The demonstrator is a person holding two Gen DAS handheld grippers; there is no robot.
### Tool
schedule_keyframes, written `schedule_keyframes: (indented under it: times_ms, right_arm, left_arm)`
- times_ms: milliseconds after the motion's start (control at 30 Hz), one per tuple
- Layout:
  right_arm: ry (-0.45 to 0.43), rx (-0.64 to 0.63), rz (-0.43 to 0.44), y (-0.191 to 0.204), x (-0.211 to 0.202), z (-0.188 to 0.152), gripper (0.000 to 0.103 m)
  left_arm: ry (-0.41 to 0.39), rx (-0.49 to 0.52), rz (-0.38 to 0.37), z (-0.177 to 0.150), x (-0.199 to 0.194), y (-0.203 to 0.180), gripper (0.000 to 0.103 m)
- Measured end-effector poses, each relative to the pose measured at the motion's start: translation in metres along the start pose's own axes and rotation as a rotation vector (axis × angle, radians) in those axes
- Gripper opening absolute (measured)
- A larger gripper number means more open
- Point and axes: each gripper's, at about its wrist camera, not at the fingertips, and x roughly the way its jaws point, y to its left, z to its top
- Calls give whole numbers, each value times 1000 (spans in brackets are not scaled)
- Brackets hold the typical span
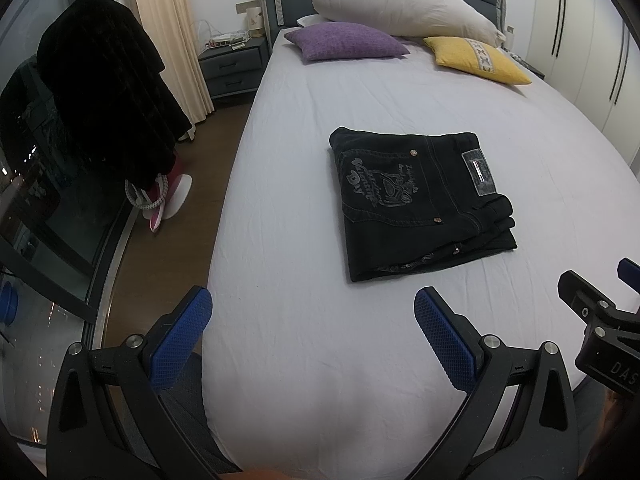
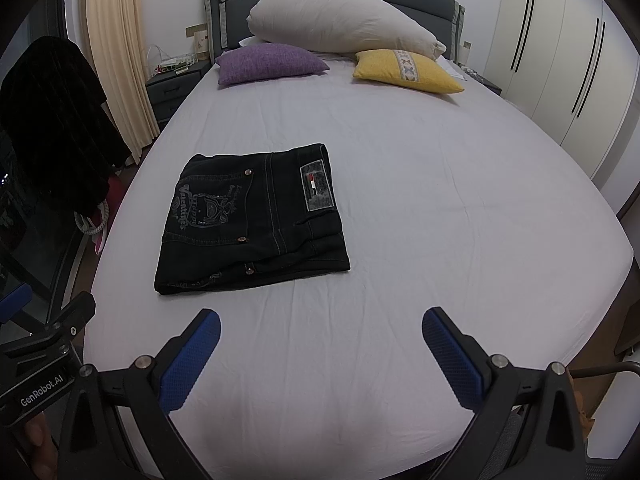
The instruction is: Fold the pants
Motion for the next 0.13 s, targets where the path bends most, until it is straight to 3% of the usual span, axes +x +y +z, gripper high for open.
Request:
schedule_keyframes:
  times_ms: [133]
  right_arm:
    - [1, -1, -2, -2, 0, -3, 103]
  left_arm:
    - [-7, 13, 3, 1, 1, 0, 103]
